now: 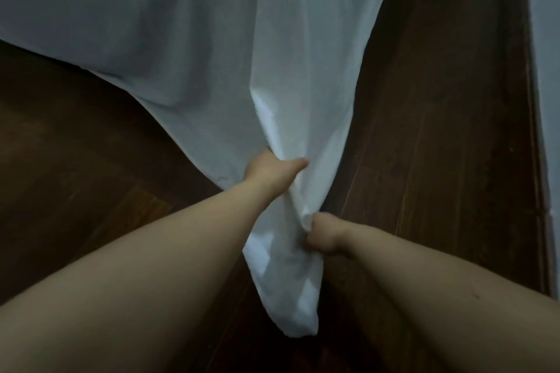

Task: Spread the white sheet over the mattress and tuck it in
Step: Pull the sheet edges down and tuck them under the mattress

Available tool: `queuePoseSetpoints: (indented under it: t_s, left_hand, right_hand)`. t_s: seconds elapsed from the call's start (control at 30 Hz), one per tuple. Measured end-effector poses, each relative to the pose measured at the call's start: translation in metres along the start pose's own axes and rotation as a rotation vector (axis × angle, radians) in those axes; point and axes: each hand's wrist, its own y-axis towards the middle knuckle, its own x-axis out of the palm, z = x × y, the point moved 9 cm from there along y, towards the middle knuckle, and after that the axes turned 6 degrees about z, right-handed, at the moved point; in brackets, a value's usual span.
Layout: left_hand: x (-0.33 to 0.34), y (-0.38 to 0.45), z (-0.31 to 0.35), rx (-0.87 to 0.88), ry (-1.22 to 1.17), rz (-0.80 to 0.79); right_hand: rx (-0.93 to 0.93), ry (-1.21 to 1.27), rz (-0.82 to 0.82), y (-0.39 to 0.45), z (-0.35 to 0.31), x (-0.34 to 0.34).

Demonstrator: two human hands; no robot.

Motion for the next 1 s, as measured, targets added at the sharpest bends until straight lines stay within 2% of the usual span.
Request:
queuePoseSetpoints:
  t_s: [0.07,0.13,0.27,0.47,0.5,0.57,0.63,0.67,0.7,0.73,0.83,0.87,0.9,0.93,0.97,1.0]
  left_hand:
    - [-0.013,0.007,0.011,0.050,-0.037,0.115]
    - [-0.020,0.011,0.019,0.123,0.112,0.171]
    - [-0.025,0.013,0.008,0.137,0.452,0.198]
    - [-0.052,0.019,-0.002,0.079,0.529,0.230]
    - [-0.053,0.019,-0.003,0.072,0.526,0.226]
    - [-0.056,0.018,-0.004,0.060,0.526,0.223]
    - [-0.057,0.019,-0.003,0.040,0.537,0.218]
    - [-0.059,0.019,-0.003,0.028,0.547,0.215]
    - [-0.062,0.020,-0.005,0.014,0.556,0.216]
    - [-0.064,0.022,-0.004,0.004,0.559,0.220]
    - [-0.070,0.026,-0.002,-0.015,0.566,0.236]
    - [-0.072,0.027,0.000,-0.020,0.565,0.241]
    - [-0.074,0.028,0.000,-0.027,0.567,0.244]
    - [-0.076,0.029,0.000,-0.032,0.572,0.250]
    - [-0.079,0.031,-0.001,-0.039,0.579,0.258]
    - [-0.081,0.034,-0.003,-0.042,0.589,0.261]
  right_hand:
    - [0.027,-0.006,-0.199,-0.012,0.009,0.022]
    - [0.034,-0.056,-0.250,-0.020,0.014,0.026]
    - [0.183,-0.107,-0.216,-0.021,0.052,0.003]
    - [0.332,-0.222,0.174,-0.015,0.070,-0.056]
    - [0.352,-0.228,0.173,-0.016,0.069,-0.058]
    - [0.432,-0.160,0.062,-0.017,0.076,-0.048]
    - [0.533,0.079,-0.052,-0.025,0.082,-0.037]
    - [0.554,0.155,-0.056,-0.025,0.083,-0.039]
    - [0.554,0.186,-0.002,-0.022,0.084,-0.048]
    - [0.535,0.184,0.139,-0.017,0.085,-0.067]
    - [0.394,0.086,0.819,-0.022,0.078,-0.147]
    - [0.312,0.095,0.976,-0.031,0.070,-0.165]
    - [0.237,0.106,1.051,-0.035,0.064,-0.174]
    - [0.188,0.073,1.023,-0.034,0.060,-0.173]
    - [0.159,-0.046,0.873,-0.023,0.057,-0.162]
    - [0.159,-0.204,0.613,-0.011,0.058,-0.137]
